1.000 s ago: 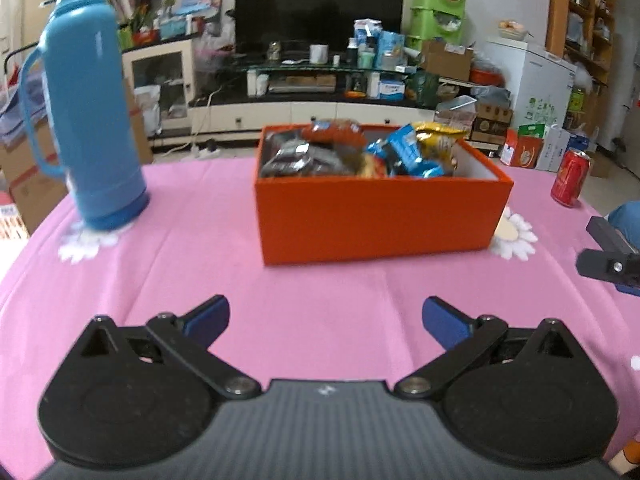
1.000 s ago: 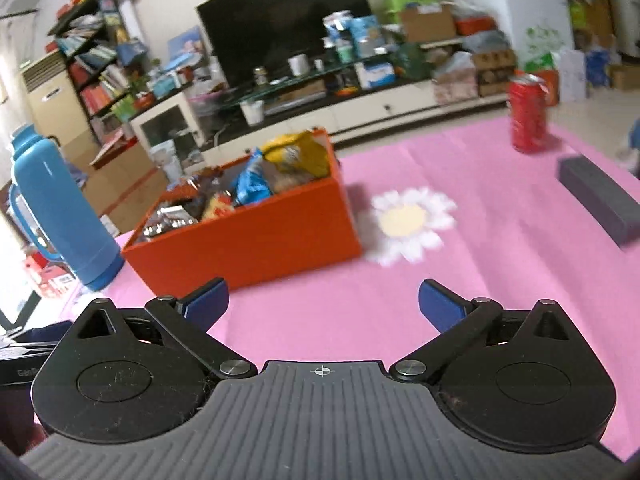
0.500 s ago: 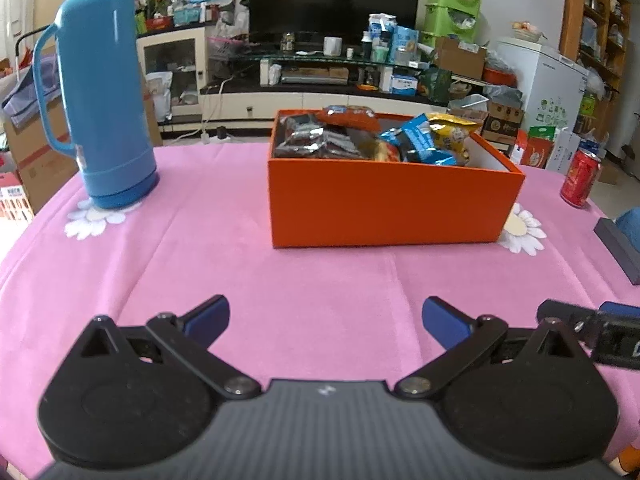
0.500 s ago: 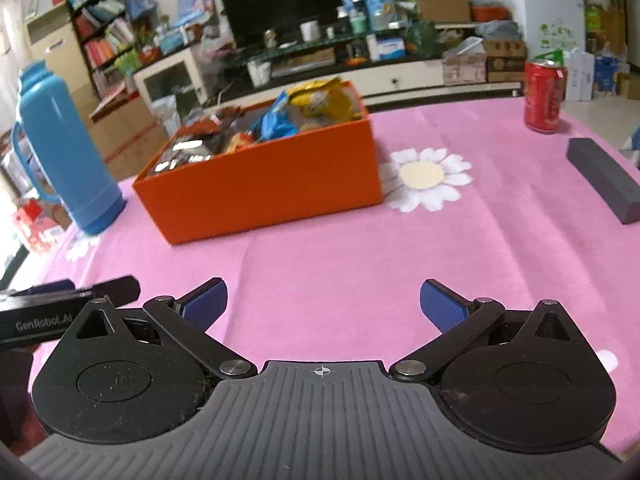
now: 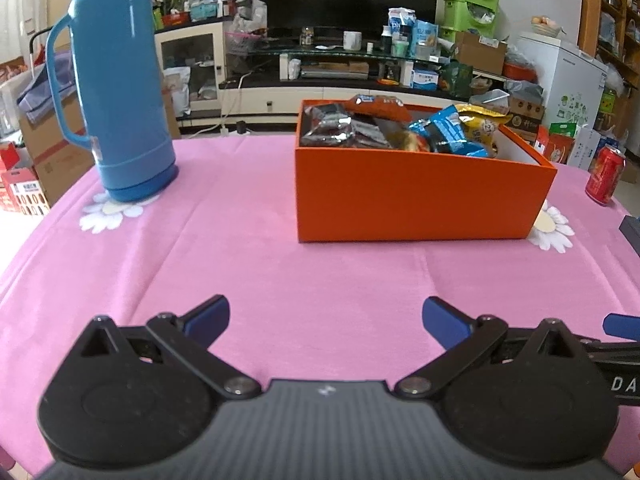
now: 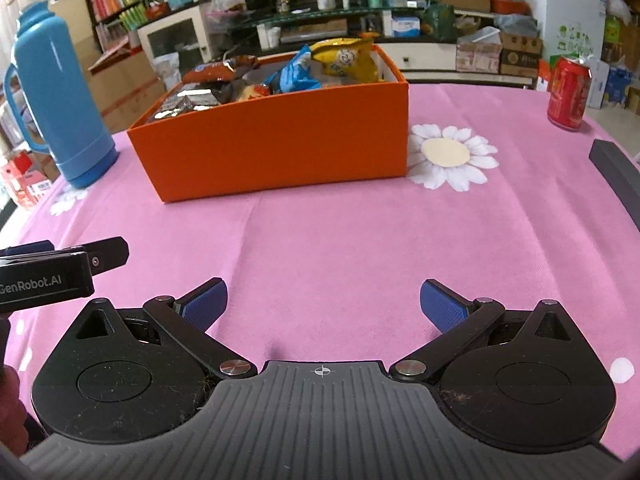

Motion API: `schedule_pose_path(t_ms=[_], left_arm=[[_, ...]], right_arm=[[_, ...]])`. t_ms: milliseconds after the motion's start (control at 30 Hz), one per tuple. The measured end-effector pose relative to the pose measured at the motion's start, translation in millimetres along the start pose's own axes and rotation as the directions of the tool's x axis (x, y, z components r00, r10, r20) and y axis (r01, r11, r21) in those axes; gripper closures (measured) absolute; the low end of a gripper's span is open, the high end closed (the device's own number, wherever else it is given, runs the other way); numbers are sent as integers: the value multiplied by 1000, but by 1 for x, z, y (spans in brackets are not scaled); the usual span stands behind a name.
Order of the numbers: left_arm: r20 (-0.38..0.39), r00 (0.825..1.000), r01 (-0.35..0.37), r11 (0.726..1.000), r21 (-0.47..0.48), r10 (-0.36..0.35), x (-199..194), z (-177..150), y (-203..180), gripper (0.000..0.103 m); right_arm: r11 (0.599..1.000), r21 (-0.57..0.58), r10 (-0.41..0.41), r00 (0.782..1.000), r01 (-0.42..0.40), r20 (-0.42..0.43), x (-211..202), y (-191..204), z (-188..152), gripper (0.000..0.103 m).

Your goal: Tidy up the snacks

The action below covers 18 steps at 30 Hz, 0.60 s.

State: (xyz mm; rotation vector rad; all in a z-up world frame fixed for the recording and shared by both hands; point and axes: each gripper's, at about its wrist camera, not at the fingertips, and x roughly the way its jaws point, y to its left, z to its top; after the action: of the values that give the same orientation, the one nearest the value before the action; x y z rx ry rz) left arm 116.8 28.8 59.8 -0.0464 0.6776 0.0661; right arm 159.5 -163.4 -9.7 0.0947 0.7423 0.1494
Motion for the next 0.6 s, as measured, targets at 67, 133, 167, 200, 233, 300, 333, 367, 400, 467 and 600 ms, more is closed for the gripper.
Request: schedule_pose_path(t_ms=[67, 133, 167, 200, 233, 300, 333, 367, 400, 467, 600], left_arm=[[-2, 1000, -2, 1000, 6, 2, 1, 1, 0, 1], [8, 1000, -8, 1000, 14, 8, 1, 1, -1, 1], [14, 1000, -9, 1000, 17, 8, 1, 1, -2, 1], [17, 1000, -6, 1000, 19, 6, 1, 1, -2, 1], [20, 1000, -3, 1000, 21, 3, 1, 1, -3, 2], [23, 1000, 0, 1000, 26, -1, 2, 1, -4, 2], [26, 1000, 5, 1000, 28, -5, 2, 1, -4, 1], [28, 1000, 12, 1000, 29, -13, 2, 1, -4, 1], [29, 999, 25, 999, 27, -26, 1, 1, -4, 1], [31, 999, 39, 999, 14, -39, 1, 1, -3, 1], [18, 999, -32, 998, 48, 31, 5, 1, -8, 1]], right_arm=[[1000, 8, 2, 1000, -2, -3, 0, -2, 0, 9], [1000, 11, 1, 1000, -1, -5, 0, -2, 0, 9], [1000, 11, 3, 1000, -3, -5, 0, -2, 1, 9], [1000, 11, 3, 1000, -3, -5, 0, -2, 1, 9], [1000, 9, 2, 1000, -2, -7, 0, -1, 0, 9], [1000, 6, 5, 1000, -5, -8, 0, -1, 0, 9], [1000, 6, 5, 1000, -5, -8, 0, -1, 0, 9], [1000, 6, 4, 1000, -4, -7, 0, -1, 0, 9], [1000, 6, 4, 1000, -4, -6, 0, -1, 0, 9], [1000, 8, 4, 1000, -3, -6, 0, -2, 0, 9], [1000, 17, 4, 1000, -4, -4, 0, -5, 0, 9]])
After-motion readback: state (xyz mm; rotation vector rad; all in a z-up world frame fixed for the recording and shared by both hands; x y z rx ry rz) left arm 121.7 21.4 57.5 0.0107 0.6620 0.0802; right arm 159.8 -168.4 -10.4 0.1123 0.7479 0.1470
